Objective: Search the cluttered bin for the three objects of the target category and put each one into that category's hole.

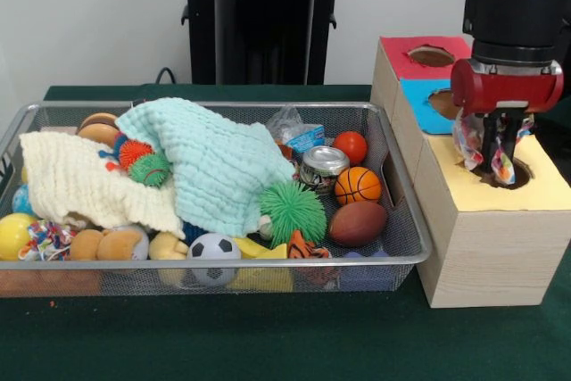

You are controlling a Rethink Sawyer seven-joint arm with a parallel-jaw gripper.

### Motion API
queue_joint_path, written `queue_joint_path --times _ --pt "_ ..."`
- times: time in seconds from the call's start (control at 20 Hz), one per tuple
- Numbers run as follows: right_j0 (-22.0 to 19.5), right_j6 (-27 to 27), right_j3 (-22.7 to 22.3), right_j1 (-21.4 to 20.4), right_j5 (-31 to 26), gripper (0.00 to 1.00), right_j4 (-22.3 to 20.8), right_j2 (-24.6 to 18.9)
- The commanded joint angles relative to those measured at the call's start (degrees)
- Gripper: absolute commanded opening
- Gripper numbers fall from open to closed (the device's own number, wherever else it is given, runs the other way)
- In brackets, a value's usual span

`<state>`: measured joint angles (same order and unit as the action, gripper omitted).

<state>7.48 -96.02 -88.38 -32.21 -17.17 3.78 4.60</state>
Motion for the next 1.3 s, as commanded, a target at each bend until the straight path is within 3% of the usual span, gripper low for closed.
queue_joint_path --times 0.05,0.2,0.25,0.6,0.8,1.3 --pt "-2.73 -7.71 1.71 1.84 -6.66 0.0 0.35 0.2" --pt "-3.86 -7.03 0.51 2.65 -3.22 0.0 -0.55 -0.95" --pt "-4.44 -7.57 -0.8 2.58 -1.36 1.0 -0.57 -1.77" --pt "-6.9 -7.69 -3.06 2.11 3.63 1.0 -1.25 -4.39" --pt "-7.58 -6.96 -2.17 0.94 -0.5 1.0 -0.42 -4.58" --pt "-12.62 -2.12 -5.47 -5.85 -10.34 1.0 -0.22 -8.63"
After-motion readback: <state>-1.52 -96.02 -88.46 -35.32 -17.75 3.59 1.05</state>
